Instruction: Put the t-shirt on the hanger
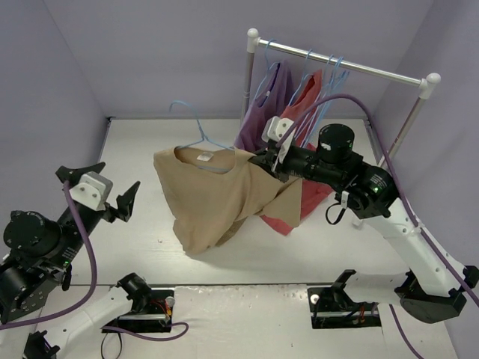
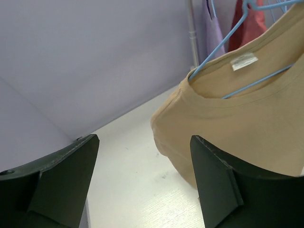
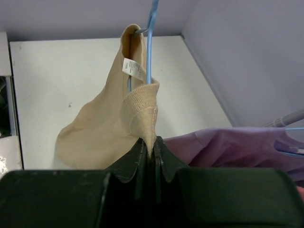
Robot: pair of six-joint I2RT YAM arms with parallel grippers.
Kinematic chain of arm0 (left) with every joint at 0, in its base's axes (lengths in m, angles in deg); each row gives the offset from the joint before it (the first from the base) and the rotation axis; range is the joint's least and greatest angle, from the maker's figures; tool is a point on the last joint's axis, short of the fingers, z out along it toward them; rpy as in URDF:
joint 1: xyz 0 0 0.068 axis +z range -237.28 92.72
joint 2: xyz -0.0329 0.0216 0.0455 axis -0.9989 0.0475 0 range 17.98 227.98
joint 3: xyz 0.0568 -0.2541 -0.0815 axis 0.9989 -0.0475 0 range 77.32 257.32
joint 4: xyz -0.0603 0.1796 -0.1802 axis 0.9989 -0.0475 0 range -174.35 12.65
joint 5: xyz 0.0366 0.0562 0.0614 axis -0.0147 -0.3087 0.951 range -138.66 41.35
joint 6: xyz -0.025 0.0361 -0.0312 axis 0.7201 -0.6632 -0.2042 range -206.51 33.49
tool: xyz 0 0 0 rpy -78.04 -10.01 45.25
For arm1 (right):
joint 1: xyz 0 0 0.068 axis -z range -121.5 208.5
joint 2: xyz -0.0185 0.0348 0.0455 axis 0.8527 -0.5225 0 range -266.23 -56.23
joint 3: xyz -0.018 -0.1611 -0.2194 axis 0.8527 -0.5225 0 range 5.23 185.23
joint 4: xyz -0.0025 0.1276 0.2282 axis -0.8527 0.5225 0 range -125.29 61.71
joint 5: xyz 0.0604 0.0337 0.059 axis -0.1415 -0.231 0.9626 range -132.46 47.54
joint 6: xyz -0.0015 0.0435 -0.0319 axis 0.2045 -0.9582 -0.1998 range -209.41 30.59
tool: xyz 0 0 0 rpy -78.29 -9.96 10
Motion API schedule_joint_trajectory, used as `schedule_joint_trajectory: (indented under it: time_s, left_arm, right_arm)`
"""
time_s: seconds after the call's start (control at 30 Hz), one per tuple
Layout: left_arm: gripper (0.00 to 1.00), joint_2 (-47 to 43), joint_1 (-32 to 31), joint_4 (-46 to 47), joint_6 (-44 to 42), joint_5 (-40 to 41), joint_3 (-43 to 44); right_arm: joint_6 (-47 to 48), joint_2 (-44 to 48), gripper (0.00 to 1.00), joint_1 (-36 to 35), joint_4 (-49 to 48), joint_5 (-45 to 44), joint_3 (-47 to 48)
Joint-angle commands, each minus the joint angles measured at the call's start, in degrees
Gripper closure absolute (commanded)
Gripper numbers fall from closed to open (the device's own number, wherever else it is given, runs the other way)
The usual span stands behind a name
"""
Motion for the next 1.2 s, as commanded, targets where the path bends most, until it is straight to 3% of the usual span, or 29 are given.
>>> schedule_joint_trajectory:
  time_s: [0.0, 0.2, 0.37, 0.57, 0.9, 1.17]
  left_arm:
    - [0.27, 2.0, -0.3, 3.6, 3.4, 4.8, 1.9]
    - [0.27, 0.4, -0.3, 3.7, 5.6, 7.7, 1.0]
    - [0.27, -0.8, -0.3, 3.6, 5.4, 8.2, 0.4]
    - [0.27, -0.9, -0.3, 3.7, 6.0, 8.2, -0.7]
    - [0.27, -0.4, -0.3, 4.6, 6.3, 8.2, -2.3]
    - [0.27, 0.8, -0.3, 6.2, 6.0, 7.6, -4.1]
  right_arm:
    - [0.1, 1.0, 1.00, 0.2, -7.1, -1.6, 5.9]
    - [-3.7, 5.1, 1.00, 0.2, -6.9, 2.3, 0.8]
    - [-9.0, 11.8, 1.00, 0.3, -6.8, 2.8, -11.4]
    - [-15.0, 19.9, 1.00, 0.3, -5.3, -1.4, -20.9]
    - [-21.1, 23.9, 1.00, 0.3, 10.4, -9.5, -20.8]
    - [-21.6, 24.5, 1.00, 0.3, 23.3, -20.1, -14.8]
